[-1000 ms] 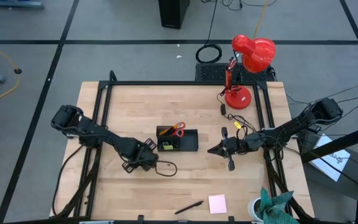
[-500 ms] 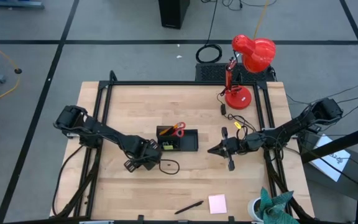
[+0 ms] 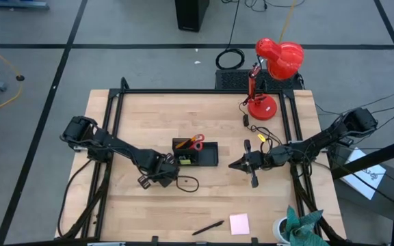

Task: Pick and place office supplies into organizer
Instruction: Put the black pen into the black desk organizer

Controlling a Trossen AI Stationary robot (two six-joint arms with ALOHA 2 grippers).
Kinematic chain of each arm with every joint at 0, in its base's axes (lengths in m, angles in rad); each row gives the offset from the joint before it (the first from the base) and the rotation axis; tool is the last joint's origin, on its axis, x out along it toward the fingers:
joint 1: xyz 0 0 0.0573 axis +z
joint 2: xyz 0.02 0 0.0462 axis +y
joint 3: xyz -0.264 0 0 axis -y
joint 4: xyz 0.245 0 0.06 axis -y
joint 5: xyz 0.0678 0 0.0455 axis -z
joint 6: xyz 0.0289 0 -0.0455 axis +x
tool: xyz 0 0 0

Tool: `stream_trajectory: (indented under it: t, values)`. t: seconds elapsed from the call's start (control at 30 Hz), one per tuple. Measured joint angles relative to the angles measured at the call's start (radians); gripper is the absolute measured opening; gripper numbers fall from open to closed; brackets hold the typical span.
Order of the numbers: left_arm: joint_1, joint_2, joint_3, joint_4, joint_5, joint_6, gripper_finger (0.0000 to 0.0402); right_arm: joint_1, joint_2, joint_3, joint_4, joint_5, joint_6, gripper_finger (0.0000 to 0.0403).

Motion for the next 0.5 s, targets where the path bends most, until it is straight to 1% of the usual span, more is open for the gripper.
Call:
stream_trajectory:
  t: [0.13,0.23,0.3,0.4,0.5]
  values:
    - [0.000,0.000,-0.001,0.015,0.000,-0.011,0.0065,0.000,0.000,0.000,0.001,0.000,0.000,0.0004]
    - [0.000,-0.002,-0.002,0.027,0.005,-0.089,0.0043,0.000,0.000,0.000,0.000,0.000,0.000,0.0004]
    - [0.000,-0.002,-0.003,0.047,0.011,-0.169,0.0035,0.000,0.000,0.000,0.000,0.000,0.000,0.0004]
    - [0.000,-0.003,-0.004,0.084,0.029,-0.271,0.0037,0.000,0.000,0.000,0.001,0.000,0.000,0.0004]
    - [-0.007,-0.024,-0.010,0.126,0.041,-0.323,0.0045,0.000,0.000,0.000,0.001,0.000,0.006,0.0004]
